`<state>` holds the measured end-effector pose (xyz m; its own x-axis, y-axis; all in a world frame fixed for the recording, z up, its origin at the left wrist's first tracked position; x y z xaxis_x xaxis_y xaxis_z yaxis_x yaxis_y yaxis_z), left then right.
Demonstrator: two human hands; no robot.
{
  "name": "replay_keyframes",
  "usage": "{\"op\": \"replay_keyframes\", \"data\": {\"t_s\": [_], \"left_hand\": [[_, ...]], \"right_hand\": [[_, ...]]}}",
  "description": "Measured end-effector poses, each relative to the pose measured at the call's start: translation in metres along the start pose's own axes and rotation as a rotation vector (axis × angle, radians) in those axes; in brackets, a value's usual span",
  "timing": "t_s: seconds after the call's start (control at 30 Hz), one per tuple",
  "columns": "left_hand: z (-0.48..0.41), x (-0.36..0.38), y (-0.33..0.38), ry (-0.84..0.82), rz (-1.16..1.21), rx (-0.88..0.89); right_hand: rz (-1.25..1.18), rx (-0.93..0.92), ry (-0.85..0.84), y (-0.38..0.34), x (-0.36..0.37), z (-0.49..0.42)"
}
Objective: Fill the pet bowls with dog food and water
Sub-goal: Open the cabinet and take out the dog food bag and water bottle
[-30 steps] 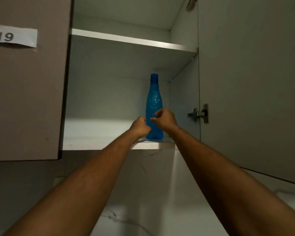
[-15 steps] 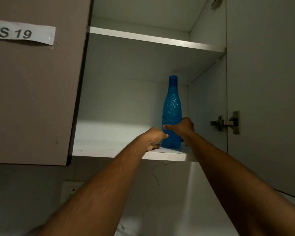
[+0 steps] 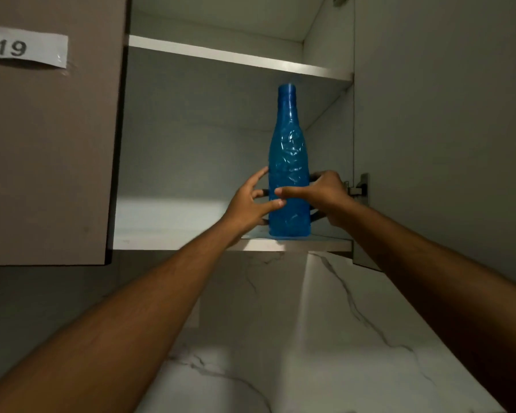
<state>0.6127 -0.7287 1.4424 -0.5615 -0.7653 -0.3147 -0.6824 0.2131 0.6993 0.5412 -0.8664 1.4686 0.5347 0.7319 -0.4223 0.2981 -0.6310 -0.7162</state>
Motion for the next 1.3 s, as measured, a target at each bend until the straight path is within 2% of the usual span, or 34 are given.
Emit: {"op": "replay_keyframes", "data": {"t_s": [0.13, 0.27, 0.47, 0.63, 0.73, 0.9, 1.1, 1.3], "left_hand": [[0.033, 0.013, 0.033, 0.005, -0.058, 0.082], [0.080, 0.026, 0.055, -0.001, -0.130, 0.091], [0.153, 0.045, 0.033, 0.043, -0.084, 0.060], [0.210, 0.060, -0.017, 0.094, -0.056, -0.017], [0.242, 0.072, -0.061, 0.097, -0.042, -0.147], [0.293, 0.104, -0.141, 0.045, -0.067, -0.344], [0.350, 0.141, -0.227, -0.031, -0.104, -0.501], [0.394, 0.163, -0.275, -0.047, -0.135, -0.615]], "right_hand": [[-0.070, -0.055, 0.003, -0.019, -0.008, 0.053], [-0.119, -0.080, 0.022, -0.018, -0.006, 0.099], [-0.174, -0.085, -0.015, 0.008, 0.018, 0.164], [-0.231, -0.051, -0.047, 0.055, 0.052, 0.208], [-0.231, 0.009, -0.085, 0.096, 0.083, 0.234], [-0.182, 0.177, -0.163, 0.187, 0.138, 0.272], [-0.269, 0.394, -0.233, 0.285, 0.200, 0.329], [-0.334, 0.492, -0.380, 0.329, 0.245, 0.370]]}}
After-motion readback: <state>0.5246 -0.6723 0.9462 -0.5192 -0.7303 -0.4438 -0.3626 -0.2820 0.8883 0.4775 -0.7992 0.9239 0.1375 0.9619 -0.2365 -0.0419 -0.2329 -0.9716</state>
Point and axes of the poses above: each hand's wrist, its own z-axis away from the middle knuckle, its own x-axis out of the palm, y = z × x, the point moved 10 cm from there along -z, towards the middle knuckle, and after that the axes turned 11 degrees about -y, right-handed, at the moved point
